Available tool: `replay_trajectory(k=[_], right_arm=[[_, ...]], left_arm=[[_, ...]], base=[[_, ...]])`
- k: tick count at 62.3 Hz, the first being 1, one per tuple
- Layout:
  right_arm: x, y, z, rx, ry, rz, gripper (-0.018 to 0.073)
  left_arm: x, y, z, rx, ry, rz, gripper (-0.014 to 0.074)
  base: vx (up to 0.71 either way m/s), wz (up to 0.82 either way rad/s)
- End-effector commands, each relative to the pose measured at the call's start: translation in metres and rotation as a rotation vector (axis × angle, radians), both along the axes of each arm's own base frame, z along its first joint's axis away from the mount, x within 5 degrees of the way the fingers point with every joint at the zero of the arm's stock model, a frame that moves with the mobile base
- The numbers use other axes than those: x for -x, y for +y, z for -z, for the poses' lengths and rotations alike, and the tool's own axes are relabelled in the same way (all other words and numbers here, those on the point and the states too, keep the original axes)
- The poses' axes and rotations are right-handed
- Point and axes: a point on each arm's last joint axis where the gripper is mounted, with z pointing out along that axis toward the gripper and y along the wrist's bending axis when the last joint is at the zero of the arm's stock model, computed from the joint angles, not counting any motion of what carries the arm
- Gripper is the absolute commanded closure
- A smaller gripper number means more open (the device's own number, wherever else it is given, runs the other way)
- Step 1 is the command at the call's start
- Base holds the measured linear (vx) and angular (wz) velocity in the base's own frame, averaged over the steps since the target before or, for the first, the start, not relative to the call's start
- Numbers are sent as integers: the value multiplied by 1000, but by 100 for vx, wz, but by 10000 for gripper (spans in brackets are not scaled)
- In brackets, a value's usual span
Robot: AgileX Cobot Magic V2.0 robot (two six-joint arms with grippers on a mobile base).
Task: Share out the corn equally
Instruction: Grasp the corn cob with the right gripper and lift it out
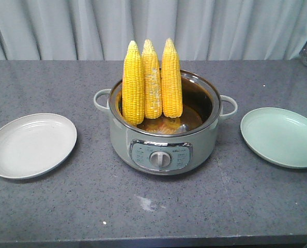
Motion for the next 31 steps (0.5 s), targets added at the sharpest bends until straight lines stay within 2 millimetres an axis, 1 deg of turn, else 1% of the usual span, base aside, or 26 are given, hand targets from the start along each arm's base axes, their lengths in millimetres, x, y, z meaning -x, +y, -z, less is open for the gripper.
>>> replay_trajectory(k=[1,6,9,13,17,20,31], right_arm=[[-18,-13,5,-27,27,58,564],[-44,-20,24,-46,113,57,564],[-63,-25,40,-58,170,56,564],[-83,-30,58,-73,233,57,564],[-100,-35,76,-88,286,57,564],[-115,-39,92,-99,336,57,564],[-149,-48,138,-125,459,57,562]], left_arm=[[0,1,-13,44,-38,-15,42],[0,1,-13,44,-38,-15,42],[0,1,-13,44,-38,-15,42],[0,1,-13,44,-38,-15,42],[0,1,-13,44,-38,-15,42],[0,1,-13,44,-38,-15,42],[0,1,-13,44,-38,-16,42]], base=[[0,0],[0,0],[0,0],[0,0],[0,0],[0,0],[0,0]])
